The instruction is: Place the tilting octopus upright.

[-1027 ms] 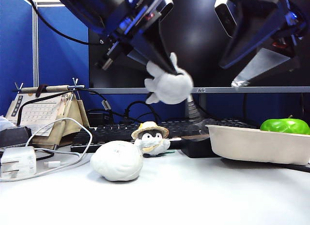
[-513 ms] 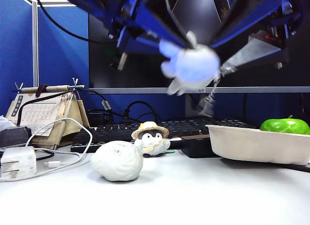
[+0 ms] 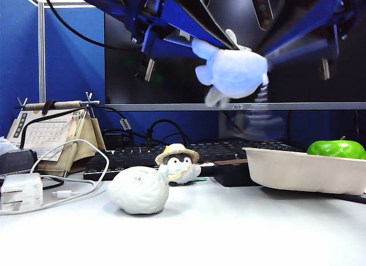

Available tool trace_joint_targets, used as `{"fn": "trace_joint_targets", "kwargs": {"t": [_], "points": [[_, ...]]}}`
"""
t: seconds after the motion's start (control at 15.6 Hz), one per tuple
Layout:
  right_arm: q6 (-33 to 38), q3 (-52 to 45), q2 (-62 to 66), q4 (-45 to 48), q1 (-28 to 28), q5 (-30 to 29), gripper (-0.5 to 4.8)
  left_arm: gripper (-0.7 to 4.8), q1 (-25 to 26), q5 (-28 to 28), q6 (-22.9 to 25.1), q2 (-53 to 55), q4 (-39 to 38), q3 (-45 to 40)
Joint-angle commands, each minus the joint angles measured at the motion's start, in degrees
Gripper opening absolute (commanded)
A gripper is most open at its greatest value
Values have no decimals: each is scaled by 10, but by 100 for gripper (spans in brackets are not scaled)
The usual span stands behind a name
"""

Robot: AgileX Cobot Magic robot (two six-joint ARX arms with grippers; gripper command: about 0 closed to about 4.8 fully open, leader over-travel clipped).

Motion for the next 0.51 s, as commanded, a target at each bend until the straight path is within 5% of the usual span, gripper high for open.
{"fn": "trace_joint_targets", "kwargs": {"t": [0.06,0.19,0.26,0.38,0.51], "points": [[-1,1,-2,3,0,4,0,-3,0,10,1,-3,33,2],[-1,1,-2,3,0,4,0,116,0,10,1,-3,41,3],[-1,1,-2,2,2,4,0,257,0,10,1,-3,43,2],[-1,1,-2,3,2,4,0,413,0,9,0,-3,43,2],[-1,1,-2,2,2,6,0,414,0,6,0,-4,42,3]]}}
